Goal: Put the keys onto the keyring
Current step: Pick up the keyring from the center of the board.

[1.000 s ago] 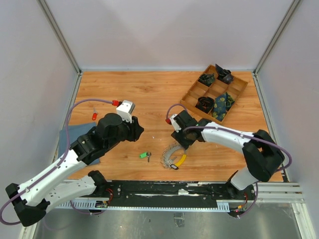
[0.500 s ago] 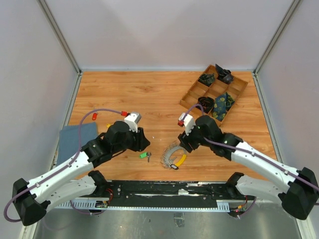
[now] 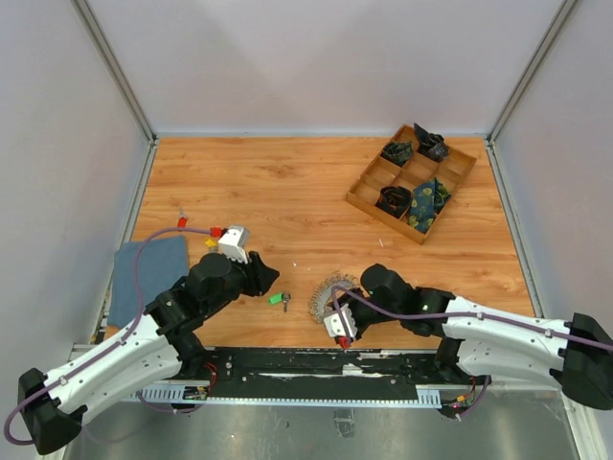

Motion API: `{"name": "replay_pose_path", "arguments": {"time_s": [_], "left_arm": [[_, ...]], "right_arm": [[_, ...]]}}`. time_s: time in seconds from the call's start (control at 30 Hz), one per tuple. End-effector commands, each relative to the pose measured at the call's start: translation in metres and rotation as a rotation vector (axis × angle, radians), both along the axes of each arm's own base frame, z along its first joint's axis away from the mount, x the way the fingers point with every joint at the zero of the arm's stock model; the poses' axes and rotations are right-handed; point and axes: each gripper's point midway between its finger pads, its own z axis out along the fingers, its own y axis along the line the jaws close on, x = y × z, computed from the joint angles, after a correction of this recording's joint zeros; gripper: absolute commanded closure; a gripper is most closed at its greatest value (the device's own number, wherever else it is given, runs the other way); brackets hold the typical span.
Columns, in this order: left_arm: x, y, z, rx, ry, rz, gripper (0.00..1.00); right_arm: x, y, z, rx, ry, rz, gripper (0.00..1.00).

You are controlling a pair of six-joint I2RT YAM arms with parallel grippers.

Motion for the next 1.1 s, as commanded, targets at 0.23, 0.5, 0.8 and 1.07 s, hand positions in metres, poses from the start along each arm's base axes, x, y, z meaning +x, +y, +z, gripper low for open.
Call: {"name": "replay_pose_path", "arguments": {"time_s": [0.23, 0.5, 0.8, 1.07], "left_arm": [[0.012, 0.011, 0.009, -0.066, -0.121, 0.078, 0.57], [0.008, 0.017, 0.008, -0.073, -0.132, 0.090, 0.57], [0.008, 0.020, 0.005, -0.045, -0.143, 0.090, 0.56], [0.008, 0.022, 0.007, -0.044, -0.151, 0.093, 0.56]], "right_arm": [[0.005, 0.033, -0.014, -0.159, -0.178, 0.310, 0.69], [0.003, 0.038, -0.043, -0.257, -0.166, 0.356, 0.73], [0.011, 0.040, -0.064, -0.331, -0.181, 0.362, 0.74], [0.014, 0.040, -0.072, -0.357, -0.179, 0.355, 0.77]]}}
